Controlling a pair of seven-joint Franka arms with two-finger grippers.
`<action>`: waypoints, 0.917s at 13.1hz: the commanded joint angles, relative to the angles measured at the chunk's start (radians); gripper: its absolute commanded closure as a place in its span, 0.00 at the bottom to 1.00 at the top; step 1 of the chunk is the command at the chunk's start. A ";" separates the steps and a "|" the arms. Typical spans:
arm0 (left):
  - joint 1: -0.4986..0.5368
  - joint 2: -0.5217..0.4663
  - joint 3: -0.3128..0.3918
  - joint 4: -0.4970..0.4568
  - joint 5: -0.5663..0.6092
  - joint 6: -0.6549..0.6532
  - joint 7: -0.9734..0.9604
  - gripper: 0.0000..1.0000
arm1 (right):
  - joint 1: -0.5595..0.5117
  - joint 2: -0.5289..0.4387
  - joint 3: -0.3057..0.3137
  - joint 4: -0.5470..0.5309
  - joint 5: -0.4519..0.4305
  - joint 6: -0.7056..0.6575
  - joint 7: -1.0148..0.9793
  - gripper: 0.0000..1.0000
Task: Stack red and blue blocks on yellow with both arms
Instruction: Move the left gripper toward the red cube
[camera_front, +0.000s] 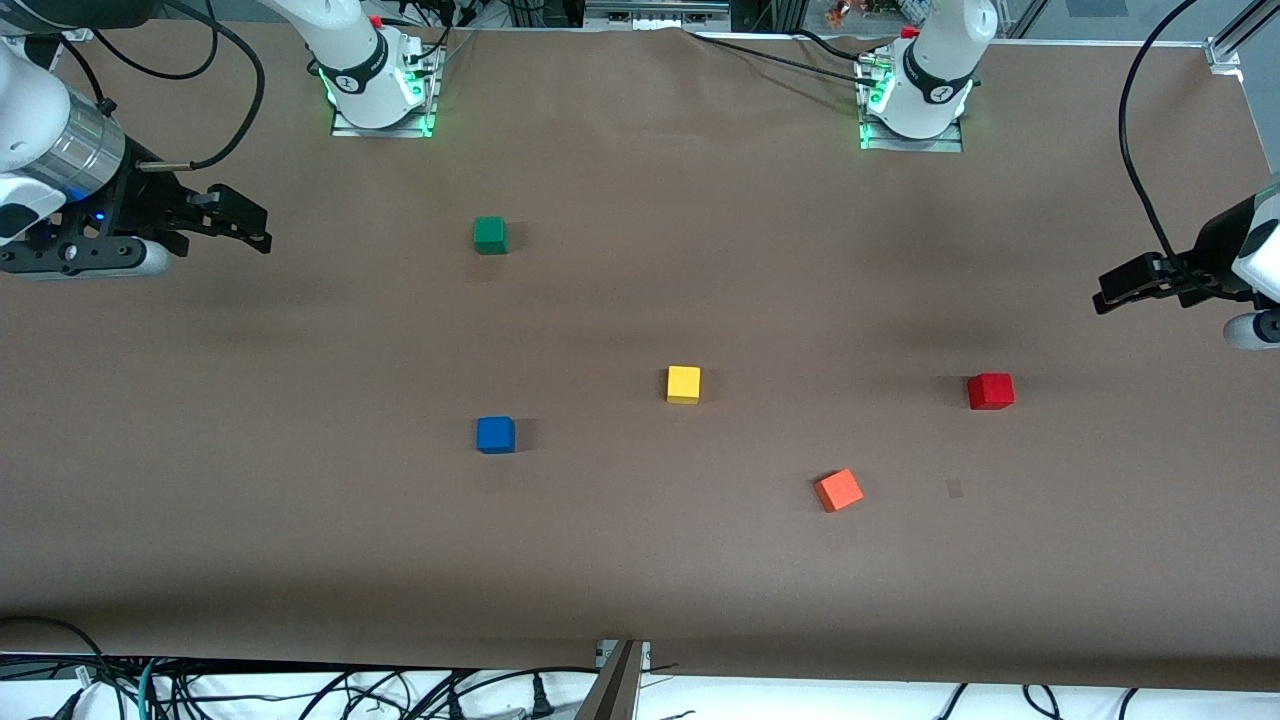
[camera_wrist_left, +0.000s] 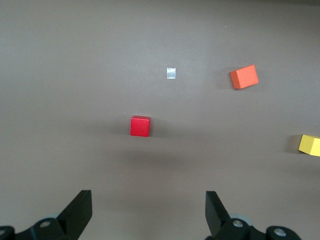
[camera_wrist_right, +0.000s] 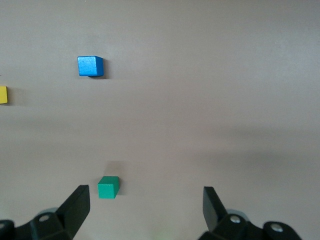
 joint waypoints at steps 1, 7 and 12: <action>0.001 0.016 0.004 0.026 -0.007 -0.008 0.003 0.00 | -0.020 0.014 0.014 0.026 -0.011 -0.010 -0.017 0.00; 0.001 0.070 0.006 0.059 -0.007 -0.033 0.008 0.00 | -0.023 0.014 0.011 0.027 -0.011 -0.005 -0.012 0.00; 0.021 0.260 0.006 0.039 -0.004 0.092 0.012 0.00 | -0.024 0.014 0.010 0.030 -0.008 0.001 -0.015 0.00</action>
